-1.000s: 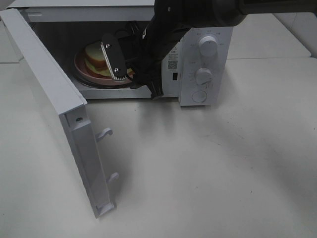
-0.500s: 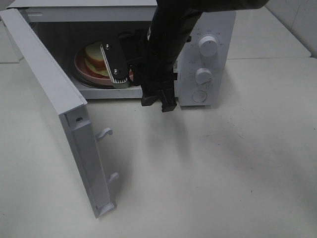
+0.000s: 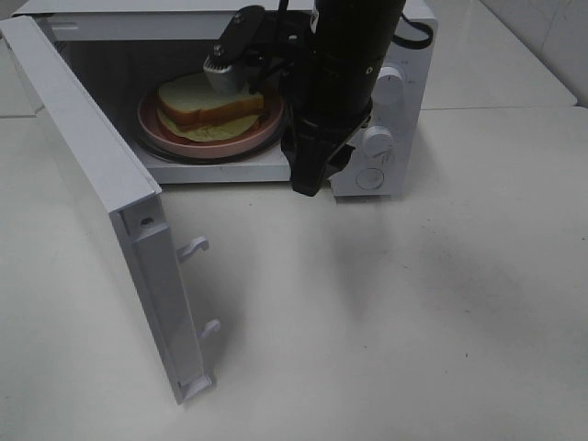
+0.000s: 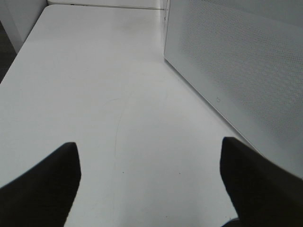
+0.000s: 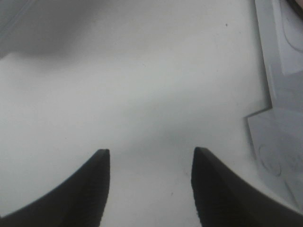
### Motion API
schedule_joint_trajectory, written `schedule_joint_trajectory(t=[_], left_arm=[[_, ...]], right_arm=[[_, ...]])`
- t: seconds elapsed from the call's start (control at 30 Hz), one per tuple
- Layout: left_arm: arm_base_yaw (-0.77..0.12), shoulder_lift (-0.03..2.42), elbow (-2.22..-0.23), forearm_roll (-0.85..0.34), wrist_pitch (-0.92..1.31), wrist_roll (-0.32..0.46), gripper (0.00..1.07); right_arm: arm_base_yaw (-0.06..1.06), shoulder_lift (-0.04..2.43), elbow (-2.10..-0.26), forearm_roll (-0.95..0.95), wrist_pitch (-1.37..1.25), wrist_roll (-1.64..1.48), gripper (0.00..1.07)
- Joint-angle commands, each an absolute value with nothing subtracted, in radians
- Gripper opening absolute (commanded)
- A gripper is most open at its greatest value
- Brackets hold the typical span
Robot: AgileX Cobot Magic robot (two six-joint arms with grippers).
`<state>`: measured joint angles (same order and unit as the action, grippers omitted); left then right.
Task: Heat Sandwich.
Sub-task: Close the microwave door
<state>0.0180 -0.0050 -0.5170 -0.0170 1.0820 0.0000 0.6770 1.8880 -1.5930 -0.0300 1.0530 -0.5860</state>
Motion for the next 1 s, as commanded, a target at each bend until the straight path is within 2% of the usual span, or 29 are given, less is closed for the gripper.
schedule_joint_trajectory(t=[0.03, 0.33, 0.47, 0.73, 1.0], left_arm=[[0.013, -0.022, -0.515, -0.019, 1.069, 0.000, 0.76], [0.013, -0.022, -0.515, -0.019, 1.069, 0.000, 0.76], [0.013, -0.022, -0.515, -0.019, 1.069, 0.000, 0.76], [0.013, -0.022, -0.515, -0.019, 1.069, 0.000, 0.76], [0.013, -0.022, -0.515, -0.019, 1.069, 0.000, 0.76]], right_arm=[[0.676, 1.840, -1.584, -0.040, 1.080, -0.315, 0.53], [0.666, 1.787, -1.584, -0.099, 1.187, 0.200, 0.53], [0.642, 1.773, -1.584, -0.094, 1.227, 0.296, 0.53], [0.577, 1.759, -1.584, -0.032, 1.242, 0.217, 0.53], [0.430, 1.756, -1.584, 0.006, 1.243, 0.144, 0.53]])
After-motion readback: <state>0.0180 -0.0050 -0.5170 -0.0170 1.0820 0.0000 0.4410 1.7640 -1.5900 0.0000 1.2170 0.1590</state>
